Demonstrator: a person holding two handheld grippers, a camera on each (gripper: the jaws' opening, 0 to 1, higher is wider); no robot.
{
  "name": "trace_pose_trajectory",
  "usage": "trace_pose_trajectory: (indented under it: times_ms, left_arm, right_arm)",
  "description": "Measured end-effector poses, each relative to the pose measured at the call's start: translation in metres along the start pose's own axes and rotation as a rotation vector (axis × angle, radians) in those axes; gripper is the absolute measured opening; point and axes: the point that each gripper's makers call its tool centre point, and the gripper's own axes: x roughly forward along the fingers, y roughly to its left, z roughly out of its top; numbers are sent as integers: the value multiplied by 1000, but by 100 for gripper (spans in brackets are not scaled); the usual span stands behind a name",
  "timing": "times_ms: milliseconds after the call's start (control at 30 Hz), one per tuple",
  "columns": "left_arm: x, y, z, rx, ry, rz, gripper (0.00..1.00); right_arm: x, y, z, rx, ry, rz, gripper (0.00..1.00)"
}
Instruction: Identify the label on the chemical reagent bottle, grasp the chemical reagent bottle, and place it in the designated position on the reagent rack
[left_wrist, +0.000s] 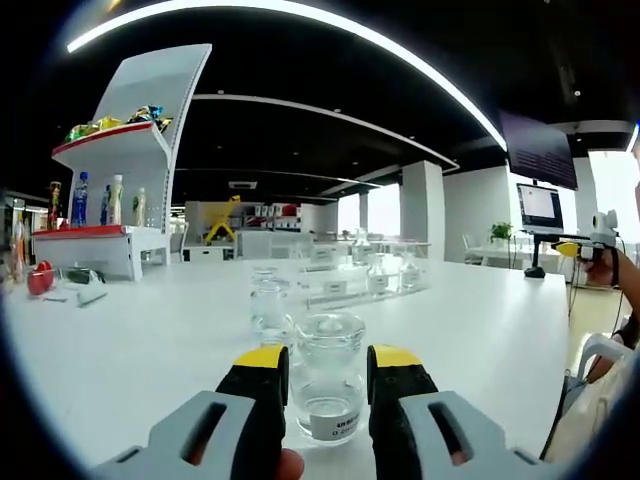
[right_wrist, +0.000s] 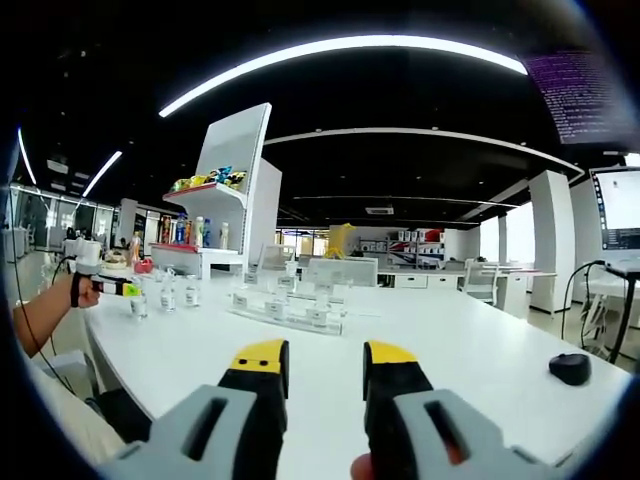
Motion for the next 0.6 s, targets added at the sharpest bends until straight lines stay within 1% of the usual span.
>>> trace_pose_trajectory:
  times_ms: [200,433,600]
  left_arm:
    - [1,1,0,-2,0,2,31]
    - [0,1,-4,-7,6,4,31]
    - [-1,1,-4,-11,-1,4,31]
  right_arm:
    - [1,0,3,3,-6,0,29]
    - [2,3,2,4,2,6,29]
    - [1,1,8,-2,-7,0,29]
